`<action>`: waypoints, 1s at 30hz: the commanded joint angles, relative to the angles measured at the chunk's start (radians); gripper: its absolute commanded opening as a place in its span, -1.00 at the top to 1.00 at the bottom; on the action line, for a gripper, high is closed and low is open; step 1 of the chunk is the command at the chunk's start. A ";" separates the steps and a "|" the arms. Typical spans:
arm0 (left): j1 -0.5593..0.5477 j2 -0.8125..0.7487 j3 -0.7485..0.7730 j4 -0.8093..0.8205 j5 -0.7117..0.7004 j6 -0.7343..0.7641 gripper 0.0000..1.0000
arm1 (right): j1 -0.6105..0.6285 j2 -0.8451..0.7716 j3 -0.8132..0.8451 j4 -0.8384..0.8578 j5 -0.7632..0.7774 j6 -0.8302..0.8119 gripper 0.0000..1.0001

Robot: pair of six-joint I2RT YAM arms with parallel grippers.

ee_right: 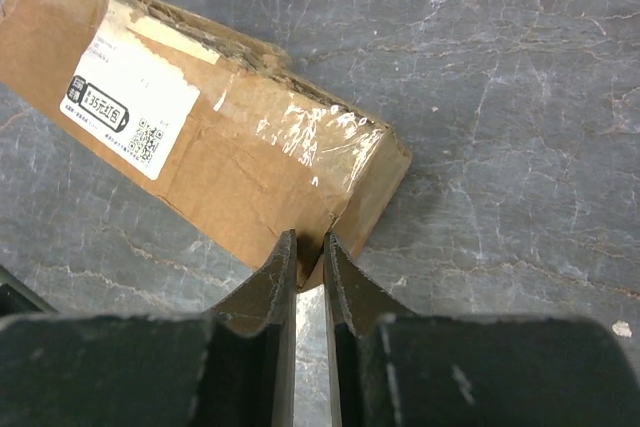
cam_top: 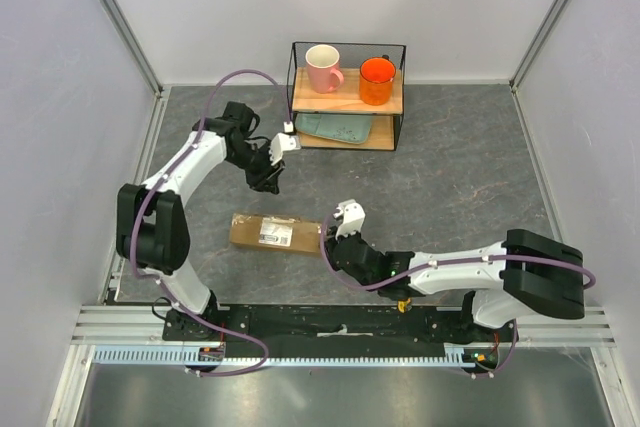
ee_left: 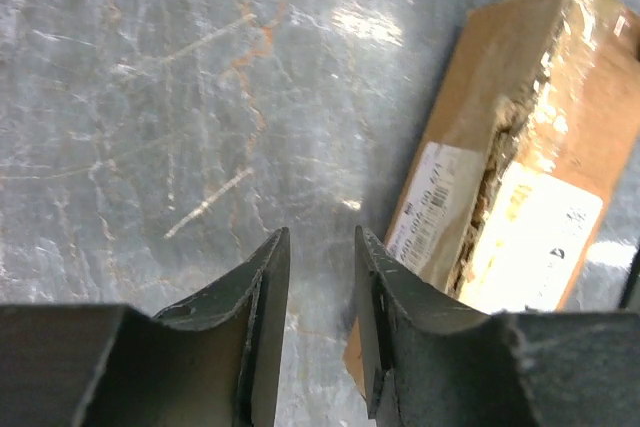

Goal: Unpack the express box
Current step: Adjust the express box at the center of the board.

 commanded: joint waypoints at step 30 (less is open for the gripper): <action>0.030 -0.116 -0.224 0.031 0.009 -0.039 0.25 | 0.180 -0.171 0.084 -0.247 -0.035 -0.634 0.25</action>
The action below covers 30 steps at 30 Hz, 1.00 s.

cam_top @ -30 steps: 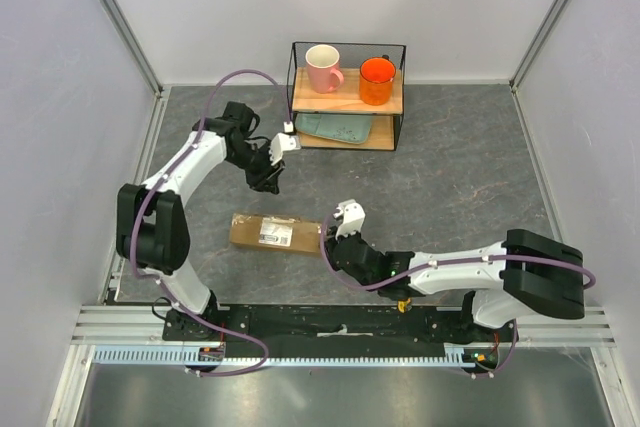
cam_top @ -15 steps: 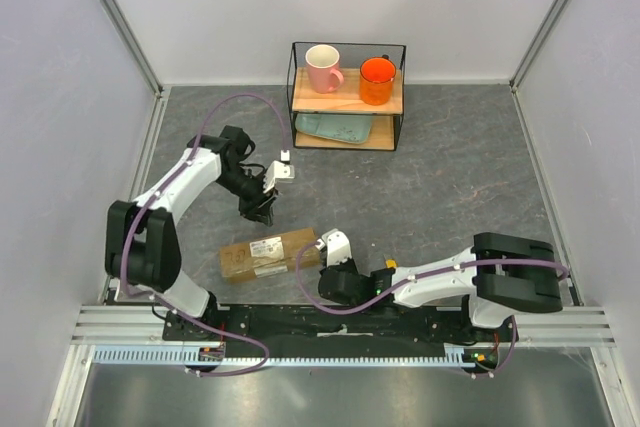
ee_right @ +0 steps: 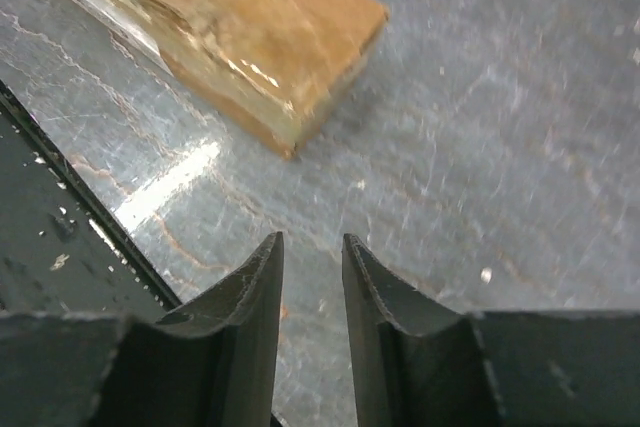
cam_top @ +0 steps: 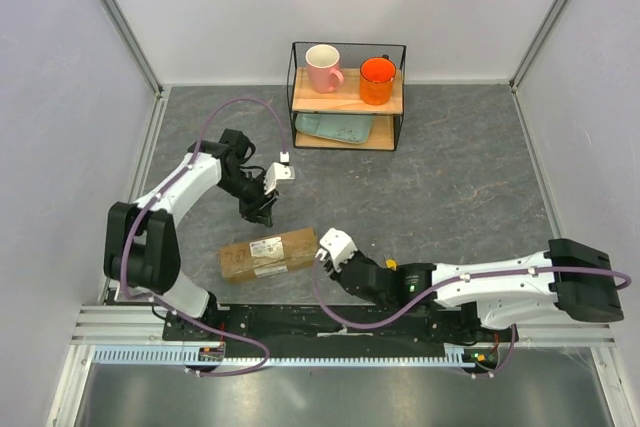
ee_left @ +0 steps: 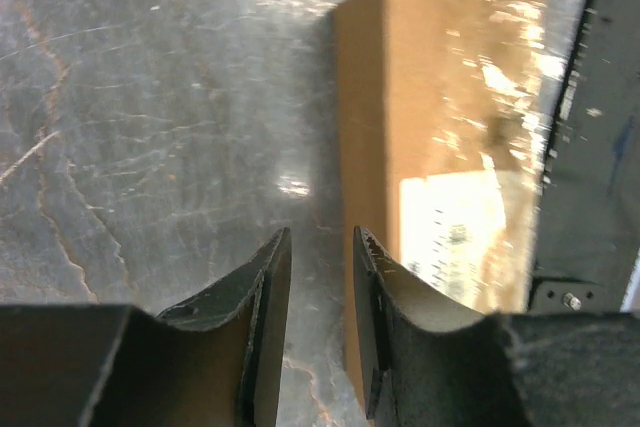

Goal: Unpack the express box
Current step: Adjust the express box at the center of the board.

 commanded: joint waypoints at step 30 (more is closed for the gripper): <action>0.010 0.207 0.010 0.252 -0.045 -0.164 0.30 | -0.016 0.548 0.488 0.289 -0.461 -0.825 0.00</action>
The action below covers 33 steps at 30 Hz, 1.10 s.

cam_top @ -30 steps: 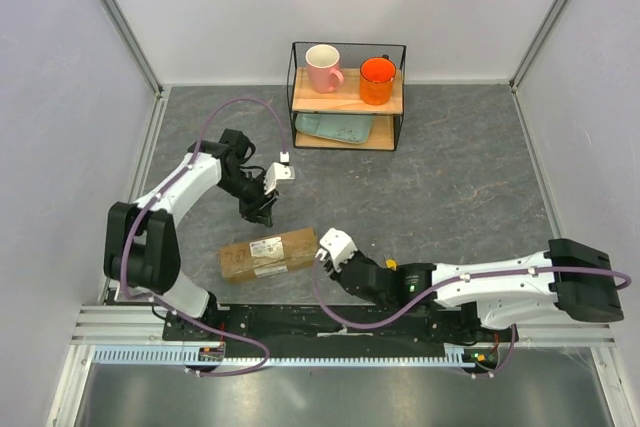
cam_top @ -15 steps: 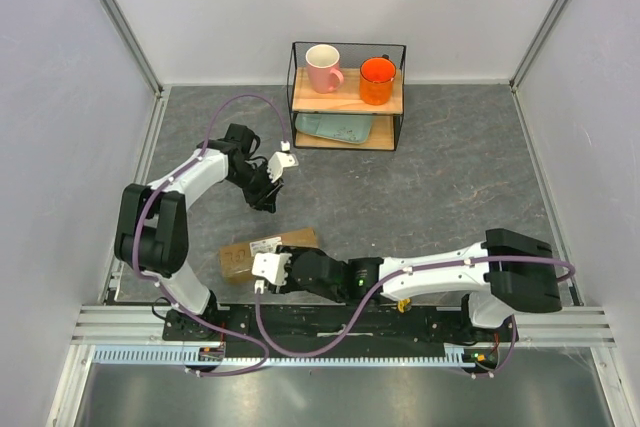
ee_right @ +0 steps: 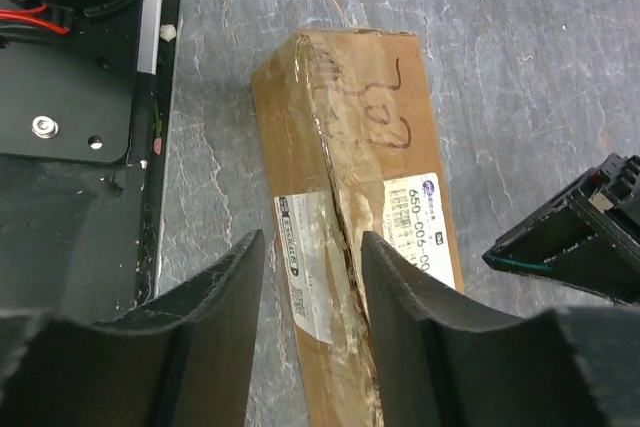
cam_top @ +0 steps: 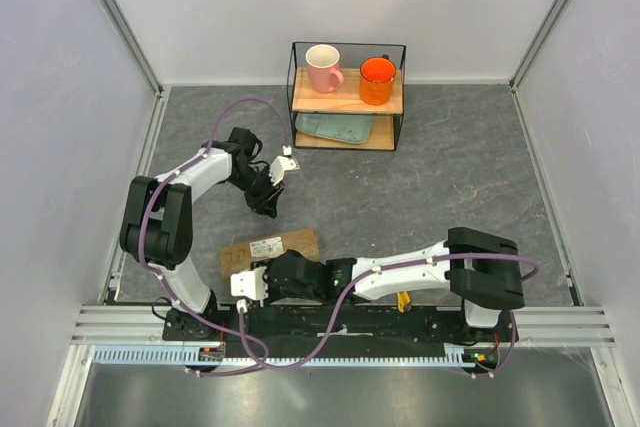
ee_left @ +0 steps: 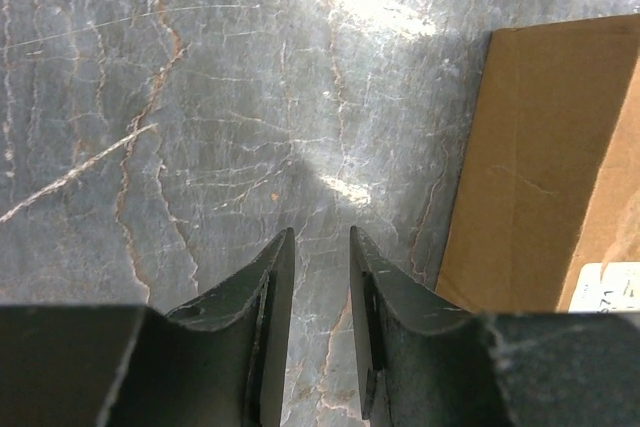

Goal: Unpack the express box
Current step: Adjust the express box at the center of the board.

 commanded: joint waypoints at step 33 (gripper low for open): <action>-0.001 -0.213 -0.043 -0.146 0.095 0.133 0.30 | -0.122 0.075 0.102 0.020 -0.109 0.013 1.00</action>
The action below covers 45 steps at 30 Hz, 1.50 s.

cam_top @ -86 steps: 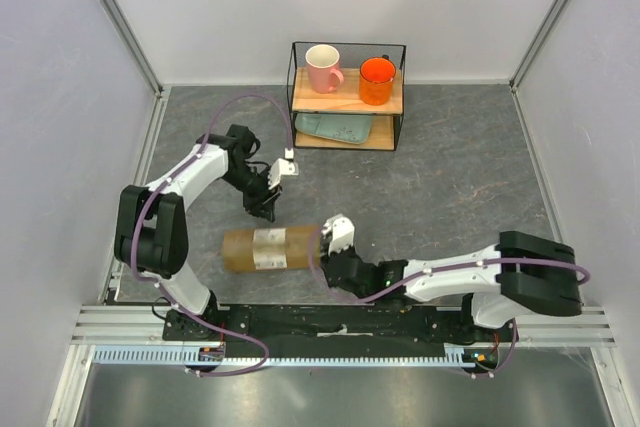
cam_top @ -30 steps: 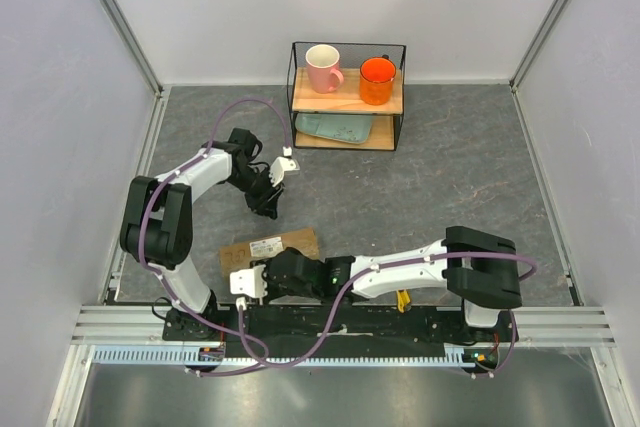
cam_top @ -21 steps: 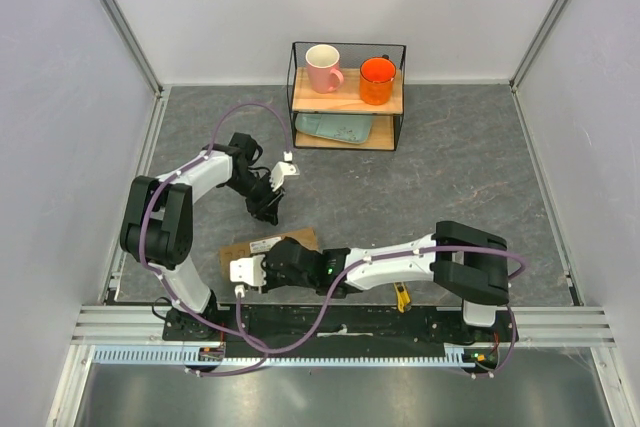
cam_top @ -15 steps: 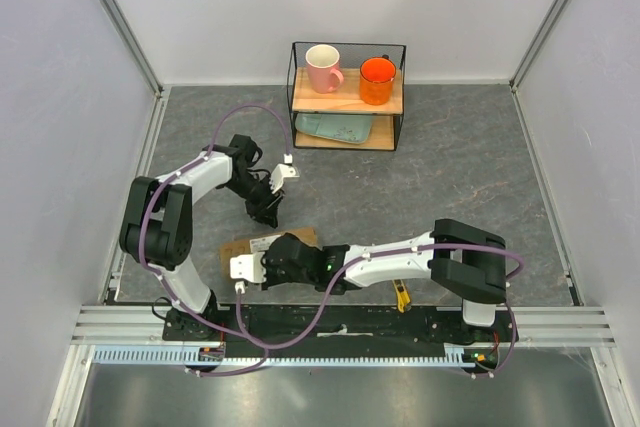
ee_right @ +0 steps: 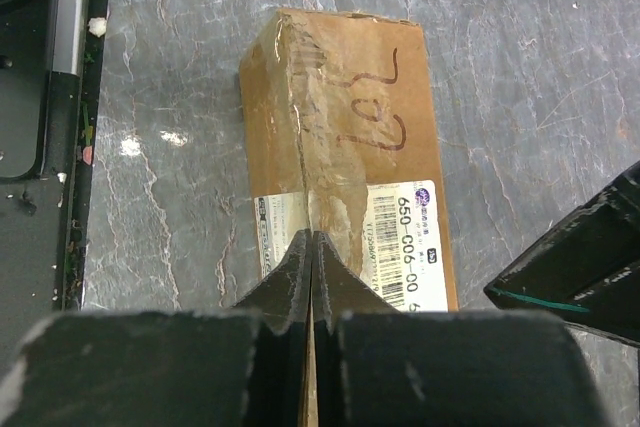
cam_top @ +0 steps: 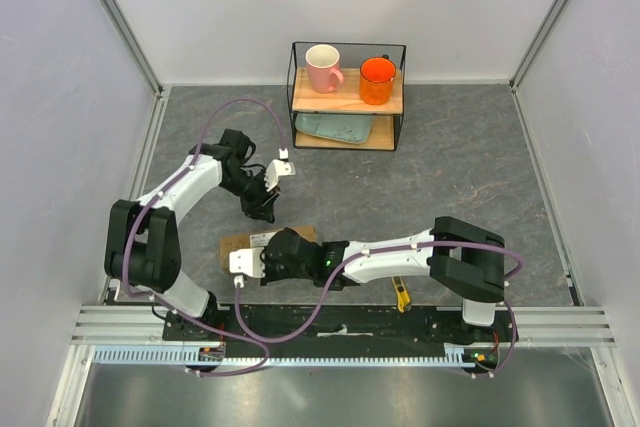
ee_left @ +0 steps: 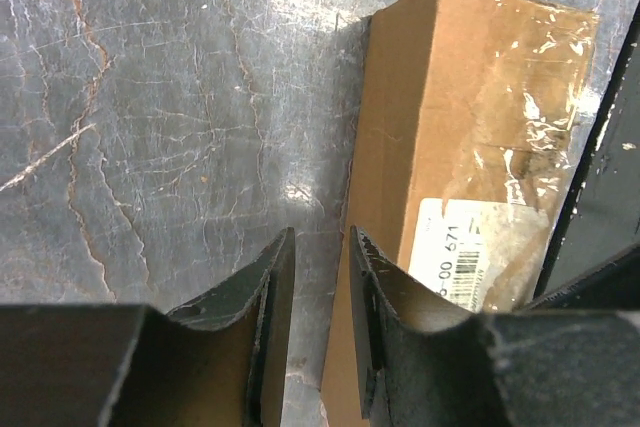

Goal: Unpack the express box
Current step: Adjust the express box at the center of the board.

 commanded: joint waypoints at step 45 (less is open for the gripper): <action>0.172 -0.139 -0.150 0.185 0.162 0.050 0.16 | -0.049 -0.154 -0.114 -0.006 0.046 -0.062 0.16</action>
